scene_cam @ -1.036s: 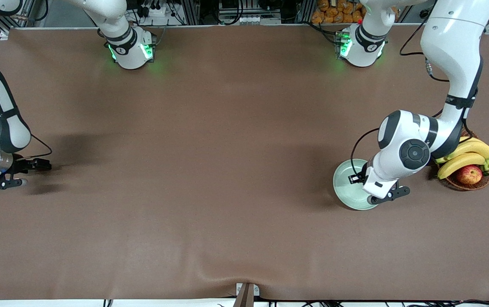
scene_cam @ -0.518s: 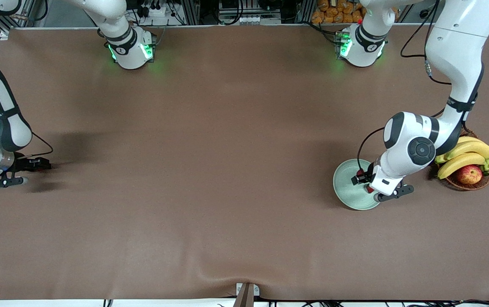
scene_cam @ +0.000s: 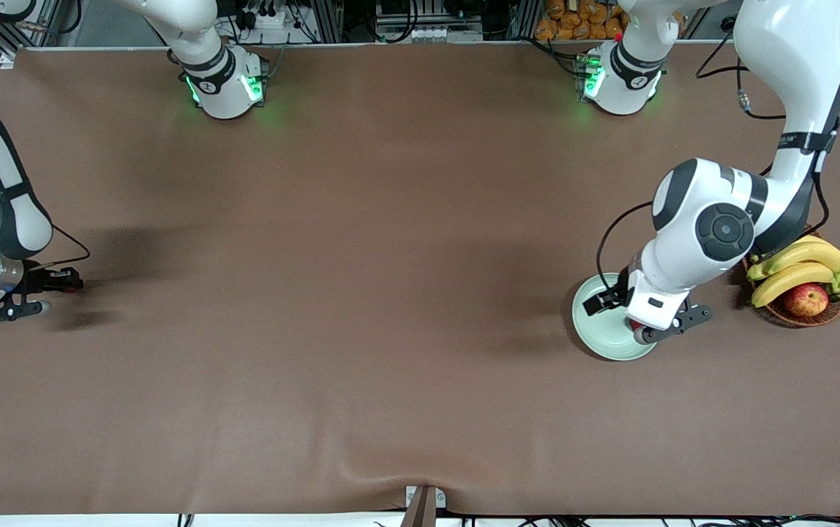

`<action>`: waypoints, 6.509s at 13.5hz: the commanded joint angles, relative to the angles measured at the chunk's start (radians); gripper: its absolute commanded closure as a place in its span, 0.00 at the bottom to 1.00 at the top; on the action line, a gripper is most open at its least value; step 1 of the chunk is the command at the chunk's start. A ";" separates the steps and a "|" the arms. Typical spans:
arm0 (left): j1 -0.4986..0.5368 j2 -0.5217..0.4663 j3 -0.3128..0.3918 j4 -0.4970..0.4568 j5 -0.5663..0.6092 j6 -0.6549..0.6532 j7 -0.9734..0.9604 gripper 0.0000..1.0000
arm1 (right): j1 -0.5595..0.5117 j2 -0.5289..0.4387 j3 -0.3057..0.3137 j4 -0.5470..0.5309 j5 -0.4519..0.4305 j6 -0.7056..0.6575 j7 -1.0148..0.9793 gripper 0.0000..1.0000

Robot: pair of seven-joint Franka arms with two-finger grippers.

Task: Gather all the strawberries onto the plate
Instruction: 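Carry the third strawberry mid-table with the right gripper while the left approaches, then release the strawberry with the right gripper while the left gripper reaches it, then grasp the third strawberry with the left gripper while the right gripper retracts, then lower the third strawberry onto the plate and open the left gripper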

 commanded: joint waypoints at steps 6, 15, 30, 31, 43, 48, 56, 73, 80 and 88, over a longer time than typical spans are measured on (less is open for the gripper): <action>-0.072 0.039 -0.029 0.157 -0.112 -0.047 -0.127 0.00 | 0.170 -0.057 0.299 0.046 -0.007 -0.021 0.016 1.00; -0.119 0.084 -0.026 0.157 -0.109 -0.041 -0.218 0.00 | 0.764 0.180 0.278 0.351 0.010 -0.026 0.382 0.96; -0.357 0.294 0.000 0.183 0.064 0.209 -0.687 0.00 | 0.981 0.165 0.109 0.398 0.009 0.109 0.540 0.00; -0.383 0.326 0.003 0.196 0.064 0.241 -0.722 0.00 | 0.948 0.139 0.110 0.395 0.009 0.073 0.533 0.00; -0.708 0.538 0.241 0.462 0.053 0.301 -0.891 0.04 | 0.728 -0.253 -0.076 0.271 0.206 -0.320 0.476 0.00; -0.713 0.604 0.241 0.540 0.053 0.324 -0.858 0.27 | 0.630 -0.447 -0.129 0.154 0.299 -0.429 0.476 0.00; -0.733 0.627 0.285 0.539 0.053 0.362 -0.819 0.34 | 0.690 -0.570 -0.317 0.232 0.302 -0.711 0.390 0.00; -0.698 0.515 0.285 0.507 0.055 0.329 -0.827 1.00 | 0.676 -0.674 -0.313 0.261 0.323 -0.844 0.542 0.00; -0.542 0.322 0.274 0.346 0.066 0.050 -0.660 1.00 | 0.680 -0.666 -0.310 0.289 0.242 -0.841 0.529 0.00; -0.313 0.112 0.276 -0.030 0.086 0.051 -0.268 1.00 | 0.674 -0.655 -0.311 0.287 0.311 -0.781 0.537 0.00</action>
